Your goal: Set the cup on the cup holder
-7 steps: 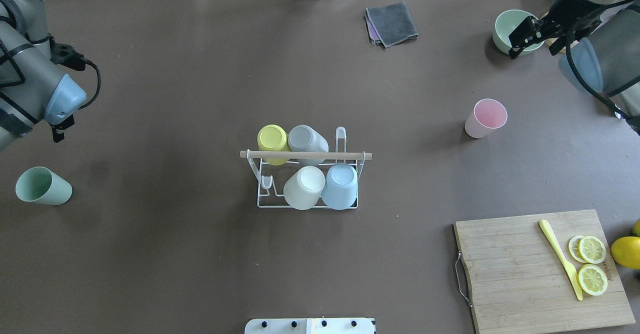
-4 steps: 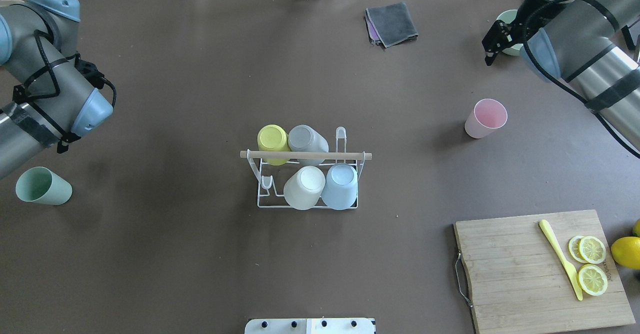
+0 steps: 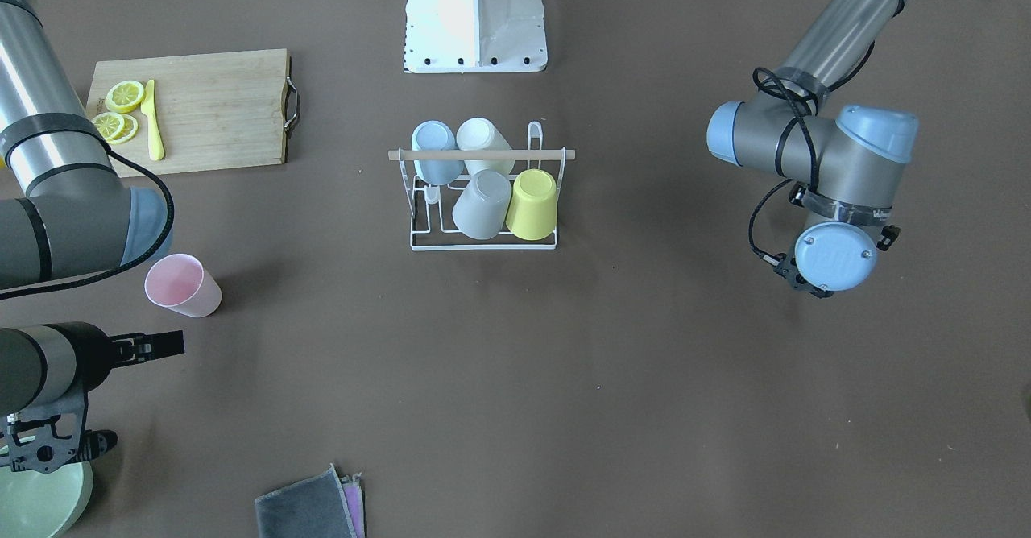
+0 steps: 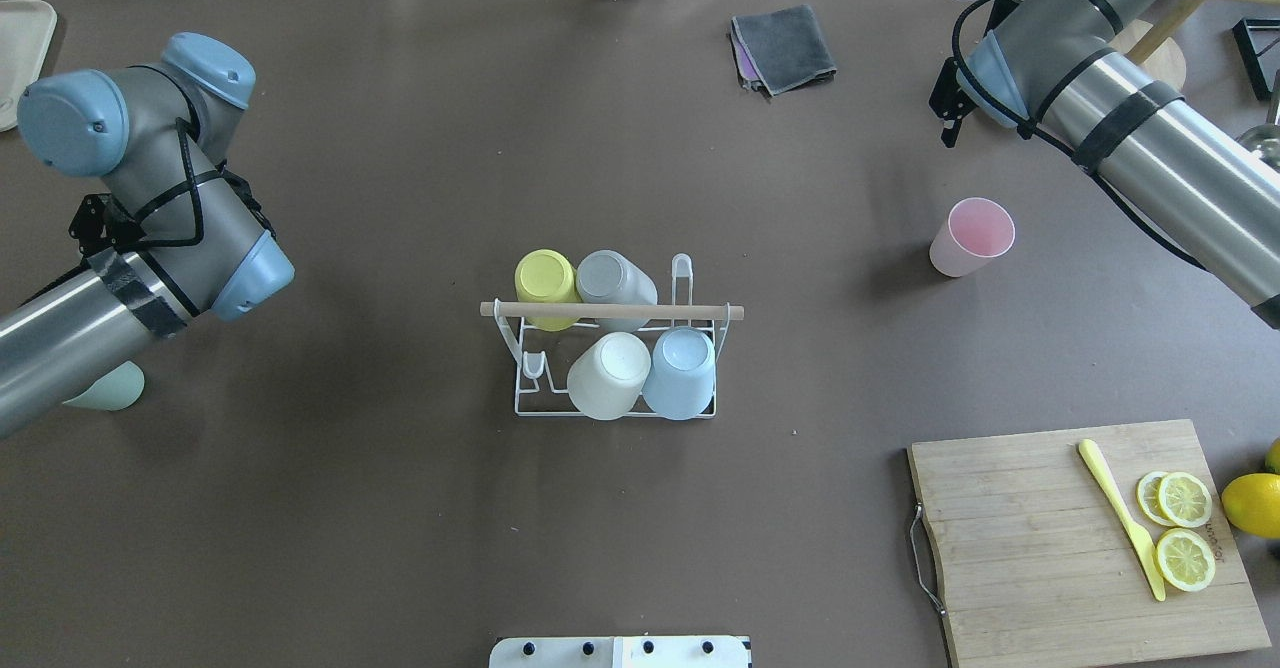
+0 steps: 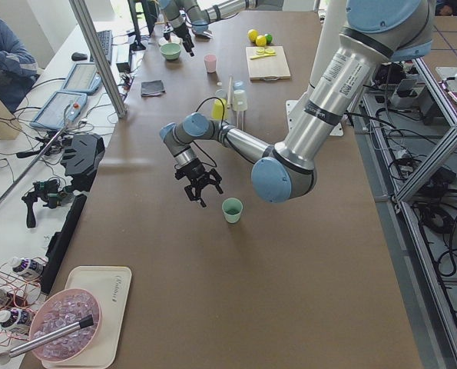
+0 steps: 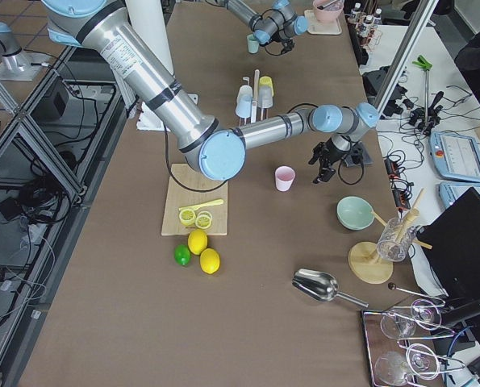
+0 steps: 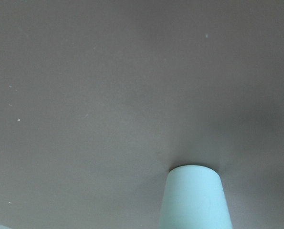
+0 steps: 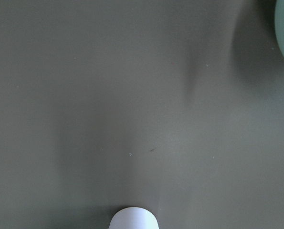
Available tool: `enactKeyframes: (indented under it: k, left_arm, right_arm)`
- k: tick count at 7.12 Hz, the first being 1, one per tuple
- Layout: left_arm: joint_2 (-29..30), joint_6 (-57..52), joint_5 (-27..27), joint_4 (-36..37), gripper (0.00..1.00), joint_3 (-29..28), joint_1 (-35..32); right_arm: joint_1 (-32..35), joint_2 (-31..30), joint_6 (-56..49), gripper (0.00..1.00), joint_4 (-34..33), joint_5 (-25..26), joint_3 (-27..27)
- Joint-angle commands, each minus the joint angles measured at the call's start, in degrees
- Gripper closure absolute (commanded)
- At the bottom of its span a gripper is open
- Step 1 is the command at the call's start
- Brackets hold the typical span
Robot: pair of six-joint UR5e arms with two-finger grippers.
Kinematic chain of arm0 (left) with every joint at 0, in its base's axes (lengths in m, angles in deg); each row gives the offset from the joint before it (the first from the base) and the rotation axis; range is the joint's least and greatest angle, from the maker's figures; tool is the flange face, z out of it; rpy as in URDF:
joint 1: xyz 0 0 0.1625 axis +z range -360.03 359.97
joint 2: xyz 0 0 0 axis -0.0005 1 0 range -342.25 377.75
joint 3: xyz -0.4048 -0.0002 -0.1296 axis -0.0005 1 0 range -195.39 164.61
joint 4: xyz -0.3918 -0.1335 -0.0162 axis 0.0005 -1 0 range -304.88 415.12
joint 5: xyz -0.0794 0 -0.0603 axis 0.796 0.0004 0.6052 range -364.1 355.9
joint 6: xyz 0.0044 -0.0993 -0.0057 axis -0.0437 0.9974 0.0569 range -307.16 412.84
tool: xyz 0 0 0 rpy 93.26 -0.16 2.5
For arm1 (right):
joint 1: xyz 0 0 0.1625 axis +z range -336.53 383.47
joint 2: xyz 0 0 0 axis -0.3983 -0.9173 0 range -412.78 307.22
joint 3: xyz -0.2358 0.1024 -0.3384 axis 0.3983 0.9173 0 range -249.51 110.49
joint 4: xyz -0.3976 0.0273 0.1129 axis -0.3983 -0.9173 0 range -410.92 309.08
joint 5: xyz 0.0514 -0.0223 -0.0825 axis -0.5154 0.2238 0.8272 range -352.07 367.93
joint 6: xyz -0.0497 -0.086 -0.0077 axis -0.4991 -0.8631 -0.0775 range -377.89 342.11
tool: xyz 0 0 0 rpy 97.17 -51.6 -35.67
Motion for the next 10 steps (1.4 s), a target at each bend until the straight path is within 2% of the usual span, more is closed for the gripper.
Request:
enactKeyframes:
  k: [1,4,5,6,8,10]
  left_arm:
    - [1.05,-2.74,-0.92,4.61,0.02,-1.44,1.34]
    - [2.28,-6.81,-0.39,4.9,0.02,-5.21,1.35]
    - [2.55,-6.98,-0.65,4.9,0.02,-6.71,1.44]
    - [3.51,-8.2,-0.74,4.64,0.02,-9.51,1.52]
    - [4.14,-9.63,-1.09,4.81,0.02,-11.46,1.7]
    - [4.14,-9.62,-1.18,5.08,0.02,-12.61,2.31]
  right_arm:
    - [0.02,4.23,-10.28,0.0,-0.13,-0.2,7.97]
    - [0.19,8.37,-14.26,0.0,-0.48,-5.2,18.51]
    - [0.19,11.51,-16.89,0.0,-1.01,-6.34,24.98]
    - [0.02,12.41,-17.87,0.0,-1.71,-6.52,27.48]
    - [-0.85,14.17,-18.06,0.0,-2.95,-6.61,31.7]
    - [-3.49,15.84,-17.88,0.0,-3.12,-6.0,32.6]
